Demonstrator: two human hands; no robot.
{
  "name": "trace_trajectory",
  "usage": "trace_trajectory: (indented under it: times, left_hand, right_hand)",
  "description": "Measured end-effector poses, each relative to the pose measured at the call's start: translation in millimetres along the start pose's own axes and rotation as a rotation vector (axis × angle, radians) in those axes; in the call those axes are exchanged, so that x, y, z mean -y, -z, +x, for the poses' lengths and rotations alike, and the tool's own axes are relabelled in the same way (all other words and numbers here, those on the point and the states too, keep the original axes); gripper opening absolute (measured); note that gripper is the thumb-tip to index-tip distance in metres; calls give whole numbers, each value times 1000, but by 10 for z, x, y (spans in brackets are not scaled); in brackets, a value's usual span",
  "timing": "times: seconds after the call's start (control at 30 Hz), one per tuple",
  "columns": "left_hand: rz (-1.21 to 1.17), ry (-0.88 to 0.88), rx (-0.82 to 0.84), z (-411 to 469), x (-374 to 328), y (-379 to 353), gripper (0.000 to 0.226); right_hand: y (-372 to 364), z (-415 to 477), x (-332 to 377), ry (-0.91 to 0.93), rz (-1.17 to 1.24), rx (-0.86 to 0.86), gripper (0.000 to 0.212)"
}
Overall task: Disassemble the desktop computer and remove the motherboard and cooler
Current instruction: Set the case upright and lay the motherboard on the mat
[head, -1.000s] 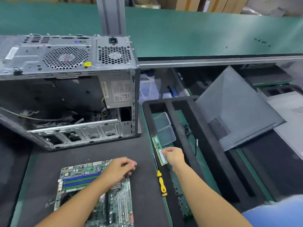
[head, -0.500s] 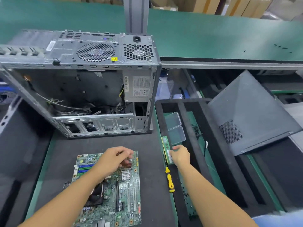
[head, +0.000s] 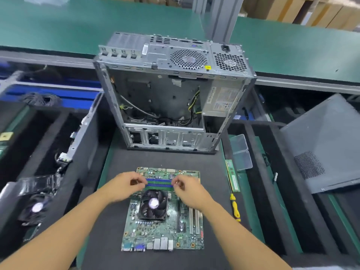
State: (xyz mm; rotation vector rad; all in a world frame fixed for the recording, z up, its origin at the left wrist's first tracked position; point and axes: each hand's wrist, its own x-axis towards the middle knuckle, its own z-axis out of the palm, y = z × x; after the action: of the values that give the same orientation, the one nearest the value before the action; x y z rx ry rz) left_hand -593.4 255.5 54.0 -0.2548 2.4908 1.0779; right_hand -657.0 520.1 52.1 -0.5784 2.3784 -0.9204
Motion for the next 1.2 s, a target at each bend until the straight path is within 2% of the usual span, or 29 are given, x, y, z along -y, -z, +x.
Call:
trace_trajectory:
  times: [0.13, 0.27, 0.33, 0.4, 0.57, 0.73, 0.87, 0.93, 1.03, 1.13, 1.2]
  left_hand:
    - [36, -61, 51, -31, 106, -19, 16]
    - [67, -98, 12, -42, 216, 28, 18]
    - [73, -111, -5, -39, 264, 38, 19]
    - [72, -115, 55, -43, 298, 42, 20]
    - [-69, -67, 206, -47, 328, 69, 35]
    - [-204, -65, 351, -51, 374, 111, 29]
    - [-136, -119, 267, -27, 436, 104, 11]
    - [-117, -119, 215, -9, 457, 88, 12]
    - [-99, -128, 193, -11, 457, 54, 14]
    - [-105, -185, 148, 7, 382, 43, 17]
    - [-33, -239, 137, 24, 280, 49, 17]
  right_hand:
    - [-212, 15, 116, -78, 37, -28, 19]
    - [-198, 27, 121, -253, 16, -211, 25]
    - [-155, -11, 108, -272, -3, -265, 26]
    - [-136, -69, 98, -271, -22, -225, 26]
    - [-221, -213, 140, -271, 149, -23, 18]
    - [-321, -302, 182, -287, 231, -12, 18]
    - [-366, -314, 196, -321, 235, -40, 19]
    - [-368, -325, 204, -351, 223, -57, 20]
    - [-359, -356, 186, -380, 167, -157, 20]
    - [-292, -394, 83, -472, 5, -461, 17]
    - [-207, -445, -65, -618, -221, -633, 21]
